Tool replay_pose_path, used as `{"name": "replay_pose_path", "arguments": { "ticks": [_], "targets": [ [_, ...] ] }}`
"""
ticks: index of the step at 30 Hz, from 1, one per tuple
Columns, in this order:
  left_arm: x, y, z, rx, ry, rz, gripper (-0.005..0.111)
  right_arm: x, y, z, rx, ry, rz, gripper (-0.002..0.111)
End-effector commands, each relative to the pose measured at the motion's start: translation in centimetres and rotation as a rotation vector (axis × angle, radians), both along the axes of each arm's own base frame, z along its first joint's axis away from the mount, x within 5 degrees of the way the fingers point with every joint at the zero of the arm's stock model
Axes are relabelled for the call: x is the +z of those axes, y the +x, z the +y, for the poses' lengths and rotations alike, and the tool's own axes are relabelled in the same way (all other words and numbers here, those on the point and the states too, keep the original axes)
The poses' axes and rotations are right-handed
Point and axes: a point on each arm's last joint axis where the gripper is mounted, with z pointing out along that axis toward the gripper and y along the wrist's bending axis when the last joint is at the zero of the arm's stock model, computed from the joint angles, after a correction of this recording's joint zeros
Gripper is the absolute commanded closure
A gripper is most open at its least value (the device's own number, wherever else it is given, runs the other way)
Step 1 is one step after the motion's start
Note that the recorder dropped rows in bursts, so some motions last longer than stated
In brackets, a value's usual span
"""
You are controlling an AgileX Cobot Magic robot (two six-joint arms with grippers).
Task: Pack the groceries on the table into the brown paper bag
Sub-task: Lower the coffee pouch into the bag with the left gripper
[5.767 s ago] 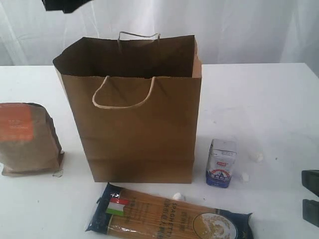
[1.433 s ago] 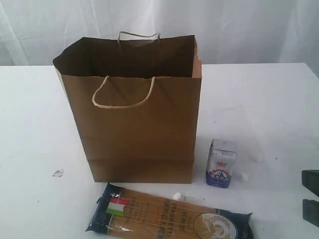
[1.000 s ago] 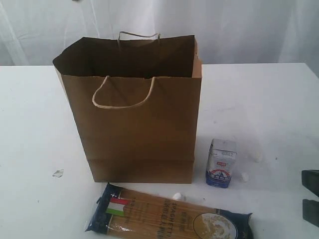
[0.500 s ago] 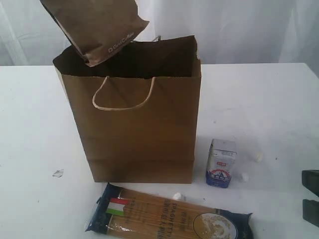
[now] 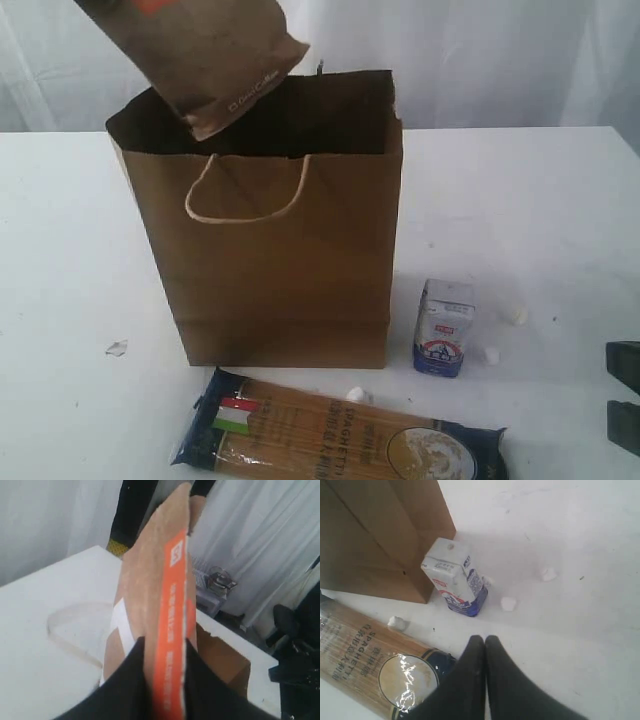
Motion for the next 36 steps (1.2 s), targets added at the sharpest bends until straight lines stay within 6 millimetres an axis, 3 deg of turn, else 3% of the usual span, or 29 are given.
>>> {"name": "replay_pose_path", "arguments": {
  "ticks": [1, 12, 18, 22, 29, 32, 36],
  "targets": [
    [2.1, -1.4, -0.5, -0.104, -0.175, -0.037, 0.107, -0.1, 0.1, -0.1, -0.003, -0.014, -0.005, 0.108],
    [0.1, -2.1, -0.1, -0.093, 0.131, -0.017, 0.107, -0.1, 0.1, -0.1, -0.003, -0.014, -0.005, 0.108],
    [-0.5, -1.8, -0.1, -0.107, 0.16, -0.049, 0.107, -0.1, 0.1, -0.1, -0.003, -0.021, -0.01, 0.108],
    [-1.6, -1.1, -1.2, -0.156, 0.165, -0.061, 0.107, 0.0, 0.1, -0.1, -0.005, -0.02, -0.014, 0.108],
    [-3.9, -0.7, -5.0, -0.301, 0.177, -0.106, 0.106, -0.1, 0.1, -0.2, -0.004, -0.024, -0.014, 0.108],
    [-4.9, -0.6, -6.1, -0.341, 0.202, -0.104, 0.098, -0.1, 0.1, -0.2, -0.004, -0.024, -0.014, 0.108],
    [-5.7, -0.2, -6.3, -0.349, 0.208, -0.084, 0.072, -0.1, 0.1, -0.2, -0.004, -0.024, -0.014, 0.108]
  ]
}}
